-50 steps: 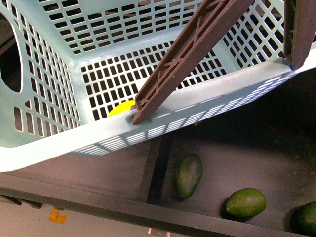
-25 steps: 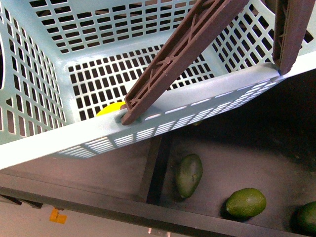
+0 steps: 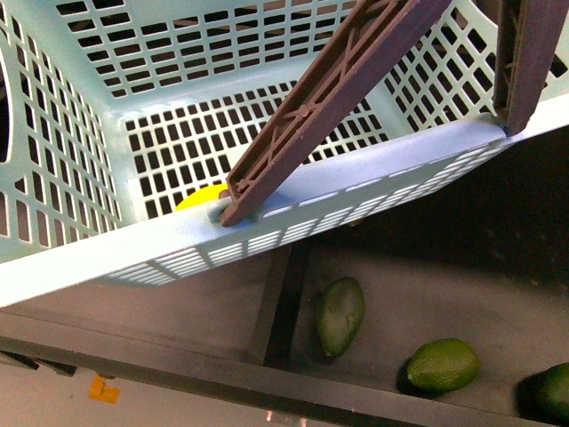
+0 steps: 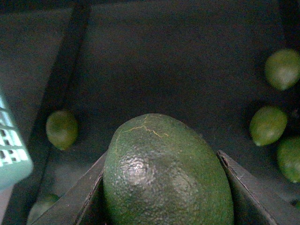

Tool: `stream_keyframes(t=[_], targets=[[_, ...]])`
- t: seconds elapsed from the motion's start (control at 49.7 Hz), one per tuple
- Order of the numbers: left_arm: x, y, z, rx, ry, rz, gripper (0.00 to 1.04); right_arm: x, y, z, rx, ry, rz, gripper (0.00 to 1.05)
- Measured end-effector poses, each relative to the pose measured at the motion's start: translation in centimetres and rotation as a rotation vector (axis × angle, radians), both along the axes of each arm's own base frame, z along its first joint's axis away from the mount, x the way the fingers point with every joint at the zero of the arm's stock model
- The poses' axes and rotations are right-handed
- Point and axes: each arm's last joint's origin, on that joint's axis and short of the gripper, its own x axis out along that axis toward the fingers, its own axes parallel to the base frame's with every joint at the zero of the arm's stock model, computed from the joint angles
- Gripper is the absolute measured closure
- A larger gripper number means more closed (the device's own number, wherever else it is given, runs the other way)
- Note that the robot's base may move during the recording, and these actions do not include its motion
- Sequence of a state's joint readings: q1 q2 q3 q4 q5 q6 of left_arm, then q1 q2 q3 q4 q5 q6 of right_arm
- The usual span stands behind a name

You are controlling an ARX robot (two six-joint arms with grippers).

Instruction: Pick mango and avocado into basket

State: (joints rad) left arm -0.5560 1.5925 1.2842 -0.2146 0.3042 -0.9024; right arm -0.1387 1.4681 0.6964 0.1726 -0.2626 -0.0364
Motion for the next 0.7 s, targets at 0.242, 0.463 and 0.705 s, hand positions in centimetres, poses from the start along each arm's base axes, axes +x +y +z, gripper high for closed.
stream_keyframes(t=[0.242, 0.463, 0.705], targets=[[0.0, 0.0, 0.0, 0.0, 0.0, 0.0, 0.77, -3.6, 4.9, 8.9, 0.02, -0.255, 0.087, 0.49], [0.0, 0.0, 0.0, 0.0, 0.0, -0.001, 0.77, -2.5, 10.8, 9.3, 0.08, -0.297, 0.154, 0.49], [0.0, 0.0, 0.0, 0.001, 0.0, 0.0, 0.77, -0.9, 15.8, 8.8, 0.134, -0.307, 0.207, 0.49]])
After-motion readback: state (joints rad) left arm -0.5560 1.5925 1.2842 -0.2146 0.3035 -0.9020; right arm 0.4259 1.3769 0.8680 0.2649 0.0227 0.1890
